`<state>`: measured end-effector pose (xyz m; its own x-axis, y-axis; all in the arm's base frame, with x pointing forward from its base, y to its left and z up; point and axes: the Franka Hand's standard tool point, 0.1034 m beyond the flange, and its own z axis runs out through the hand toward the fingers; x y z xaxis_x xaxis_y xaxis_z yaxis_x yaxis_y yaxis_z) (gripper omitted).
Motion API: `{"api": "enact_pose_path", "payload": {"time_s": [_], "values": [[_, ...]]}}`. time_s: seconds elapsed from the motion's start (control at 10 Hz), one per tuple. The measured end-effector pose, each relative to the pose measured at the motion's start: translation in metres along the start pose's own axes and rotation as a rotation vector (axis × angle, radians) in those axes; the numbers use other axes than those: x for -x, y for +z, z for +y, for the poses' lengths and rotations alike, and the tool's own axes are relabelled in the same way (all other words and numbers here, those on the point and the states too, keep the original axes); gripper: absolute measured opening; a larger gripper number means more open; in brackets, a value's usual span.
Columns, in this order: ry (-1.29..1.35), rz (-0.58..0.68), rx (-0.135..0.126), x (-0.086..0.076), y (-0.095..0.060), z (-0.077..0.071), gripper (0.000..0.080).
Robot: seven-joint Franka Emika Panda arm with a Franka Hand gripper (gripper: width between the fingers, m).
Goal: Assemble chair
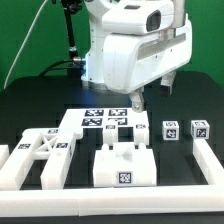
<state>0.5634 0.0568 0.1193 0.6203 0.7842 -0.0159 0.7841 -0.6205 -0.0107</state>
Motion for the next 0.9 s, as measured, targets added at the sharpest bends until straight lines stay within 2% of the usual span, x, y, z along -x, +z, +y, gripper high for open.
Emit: {"api": "enact_pose_path", "payload": {"time_s": [0.7, 0.8, 0.9], "values": [[0.023, 0.0, 0.0, 0.001, 0.0, 0.001, 0.065], [0.046, -0.003, 0.002, 0.008, 0.001, 0.009, 0.065], [0.149, 0.002, -0.002, 0.019, 0.006, 0.025, 0.065]]}}
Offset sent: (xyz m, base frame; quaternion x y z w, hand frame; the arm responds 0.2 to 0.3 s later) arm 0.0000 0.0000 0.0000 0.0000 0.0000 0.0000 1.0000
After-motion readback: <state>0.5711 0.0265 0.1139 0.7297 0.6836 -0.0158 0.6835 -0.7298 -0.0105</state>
